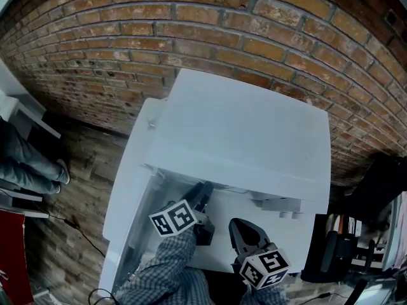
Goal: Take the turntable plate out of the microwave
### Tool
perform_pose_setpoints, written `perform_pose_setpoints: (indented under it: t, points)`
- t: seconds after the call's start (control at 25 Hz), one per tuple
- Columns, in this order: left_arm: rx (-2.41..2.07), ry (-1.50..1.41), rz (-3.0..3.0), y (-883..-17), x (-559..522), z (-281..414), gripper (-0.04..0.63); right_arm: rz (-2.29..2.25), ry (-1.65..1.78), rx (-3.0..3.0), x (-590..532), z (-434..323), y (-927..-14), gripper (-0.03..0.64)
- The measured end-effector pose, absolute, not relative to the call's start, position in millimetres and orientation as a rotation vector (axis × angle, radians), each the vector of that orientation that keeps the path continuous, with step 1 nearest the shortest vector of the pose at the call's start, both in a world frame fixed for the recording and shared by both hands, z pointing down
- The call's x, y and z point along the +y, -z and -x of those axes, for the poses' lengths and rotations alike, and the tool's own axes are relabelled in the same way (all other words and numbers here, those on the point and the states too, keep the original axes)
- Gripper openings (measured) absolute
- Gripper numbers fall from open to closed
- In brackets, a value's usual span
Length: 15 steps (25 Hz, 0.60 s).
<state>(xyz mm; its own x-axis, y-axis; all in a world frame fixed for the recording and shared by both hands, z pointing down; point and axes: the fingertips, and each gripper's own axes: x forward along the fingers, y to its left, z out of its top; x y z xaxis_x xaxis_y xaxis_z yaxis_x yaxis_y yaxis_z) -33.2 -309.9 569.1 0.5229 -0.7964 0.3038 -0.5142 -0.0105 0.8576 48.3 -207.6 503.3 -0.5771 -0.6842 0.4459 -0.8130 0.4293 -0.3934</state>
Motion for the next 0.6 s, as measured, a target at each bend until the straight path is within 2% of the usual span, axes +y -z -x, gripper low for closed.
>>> perform_pose_setpoints:
  t: [0.16, 0.28, 0.6]
  points:
    - [-1.071, 0.316, -1.6, -573.8, -311.8, 28.9, 0.137, -1.317, -0.866, -2.458, -207.5, -48.4, -505.3, 0.018]
    - [-1.068, 0.292, -1.542, -579.9, -311.6, 28.7, 0.072, -1.316, -0.861, -2.45, -207.1, -48.8, -507.3, 0.018]
    - [-1.014, 0.421, -1.378, -581.2, -310.2, 32.4, 0.043, -1.312, -0.877, -2.403, -212.2, -51.3, -526.2, 0.018]
